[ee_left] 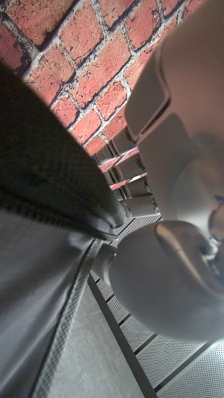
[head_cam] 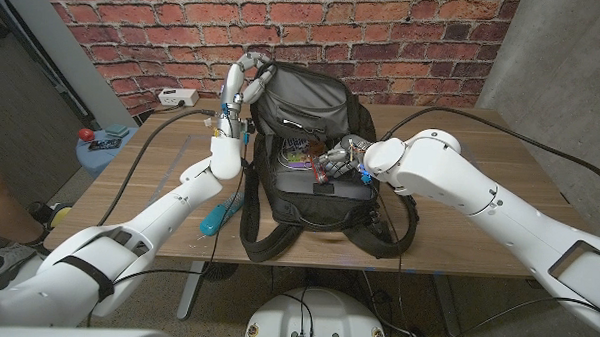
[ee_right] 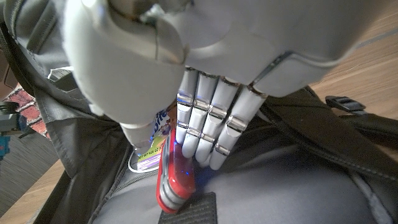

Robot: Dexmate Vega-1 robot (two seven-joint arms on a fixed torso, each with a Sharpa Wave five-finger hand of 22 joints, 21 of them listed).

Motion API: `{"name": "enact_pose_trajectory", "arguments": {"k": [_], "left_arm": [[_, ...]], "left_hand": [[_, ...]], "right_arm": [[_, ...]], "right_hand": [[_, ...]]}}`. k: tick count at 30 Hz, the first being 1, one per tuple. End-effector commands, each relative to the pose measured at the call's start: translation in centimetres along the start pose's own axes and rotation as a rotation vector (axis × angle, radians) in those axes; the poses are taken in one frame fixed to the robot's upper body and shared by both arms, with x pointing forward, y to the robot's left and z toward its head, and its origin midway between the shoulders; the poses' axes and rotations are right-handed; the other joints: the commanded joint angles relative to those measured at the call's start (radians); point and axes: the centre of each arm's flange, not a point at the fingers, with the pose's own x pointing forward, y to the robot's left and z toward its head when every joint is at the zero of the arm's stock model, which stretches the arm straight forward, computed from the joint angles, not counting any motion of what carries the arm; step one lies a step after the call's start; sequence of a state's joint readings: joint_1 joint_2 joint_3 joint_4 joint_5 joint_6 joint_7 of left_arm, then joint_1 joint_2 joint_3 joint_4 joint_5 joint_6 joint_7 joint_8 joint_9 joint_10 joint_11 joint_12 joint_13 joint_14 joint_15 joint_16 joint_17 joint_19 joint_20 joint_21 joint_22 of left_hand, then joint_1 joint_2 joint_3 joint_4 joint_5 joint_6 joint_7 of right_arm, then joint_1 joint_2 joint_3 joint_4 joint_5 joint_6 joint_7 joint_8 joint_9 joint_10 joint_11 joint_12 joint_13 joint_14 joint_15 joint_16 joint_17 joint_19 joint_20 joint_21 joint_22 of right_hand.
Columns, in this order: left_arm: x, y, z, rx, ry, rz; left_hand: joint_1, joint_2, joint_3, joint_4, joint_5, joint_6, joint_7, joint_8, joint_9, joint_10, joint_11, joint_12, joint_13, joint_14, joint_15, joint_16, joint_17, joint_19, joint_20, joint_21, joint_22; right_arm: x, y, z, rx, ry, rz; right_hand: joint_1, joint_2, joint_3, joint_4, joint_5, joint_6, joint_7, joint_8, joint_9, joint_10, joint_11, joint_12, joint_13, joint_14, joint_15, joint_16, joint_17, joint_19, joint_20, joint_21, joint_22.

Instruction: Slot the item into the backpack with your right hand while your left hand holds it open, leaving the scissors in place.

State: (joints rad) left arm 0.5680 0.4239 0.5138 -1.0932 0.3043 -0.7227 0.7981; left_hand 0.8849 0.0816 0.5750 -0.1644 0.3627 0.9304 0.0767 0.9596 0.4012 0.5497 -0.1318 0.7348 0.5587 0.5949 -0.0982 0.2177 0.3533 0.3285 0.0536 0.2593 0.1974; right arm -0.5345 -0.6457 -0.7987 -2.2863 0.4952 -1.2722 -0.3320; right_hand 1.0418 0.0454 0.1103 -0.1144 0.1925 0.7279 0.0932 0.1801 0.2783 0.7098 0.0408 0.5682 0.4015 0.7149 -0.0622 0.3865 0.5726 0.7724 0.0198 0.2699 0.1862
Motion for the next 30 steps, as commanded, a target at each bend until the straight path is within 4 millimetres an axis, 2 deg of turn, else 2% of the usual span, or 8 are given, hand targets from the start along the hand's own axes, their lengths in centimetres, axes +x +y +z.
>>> {"name": "enact_pose_trajectory", "arguments": {"k": [1, 30], "left_arm": [[0.1, -0.3, 0.0, -0.001, 0.003, -0.006], [0.1, -1.4, 1.1, -0.006, -0.001, -0.011]], "left_hand": [[0.011, 0.017, 0.003, -0.001, 0.005, -0.005, -0.001, 0.009, 0.002, 0.002, -0.002, 0.001, 0.002, 0.006, 0.001, -0.003, 0.003, -0.002, 0.001, 0.01, 0.003], [0.009, 0.018, 0.002, -0.001, 0.006, -0.006, -0.002, 0.012, -0.001, 0.002, -0.004, 0.001, 0.003, 0.005, 0.001, -0.004, 0.003, -0.003, 0.0, 0.01, 0.003]], "right_arm": [[-1.0, -0.6, -0.2, 0.004, 0.0, -0.004], [-5.5, -2.6, -2.5, 0.107, -0.038, 0.028]], "right_hand": [[-0.009, 0.004, -0.007, -0.002, 0.007, -0.004, -0.001, 0.007, 0.002, -0.004, 0.005, -0.004, 0.004, -0.005, 0.003, 0.001, 0.003, -0.006, -0.002, -0.002, 0.001], [-0.021, 0.018, -0.009, 0.001, 0.006, 0.019, -0.009, 0.025, -0.004, 0.021, 0.004, 0.0, -0.002, 0.014, -0.004, 0.005, 0.002, -0.003, -0.004, -0.004, 0.001]]}}
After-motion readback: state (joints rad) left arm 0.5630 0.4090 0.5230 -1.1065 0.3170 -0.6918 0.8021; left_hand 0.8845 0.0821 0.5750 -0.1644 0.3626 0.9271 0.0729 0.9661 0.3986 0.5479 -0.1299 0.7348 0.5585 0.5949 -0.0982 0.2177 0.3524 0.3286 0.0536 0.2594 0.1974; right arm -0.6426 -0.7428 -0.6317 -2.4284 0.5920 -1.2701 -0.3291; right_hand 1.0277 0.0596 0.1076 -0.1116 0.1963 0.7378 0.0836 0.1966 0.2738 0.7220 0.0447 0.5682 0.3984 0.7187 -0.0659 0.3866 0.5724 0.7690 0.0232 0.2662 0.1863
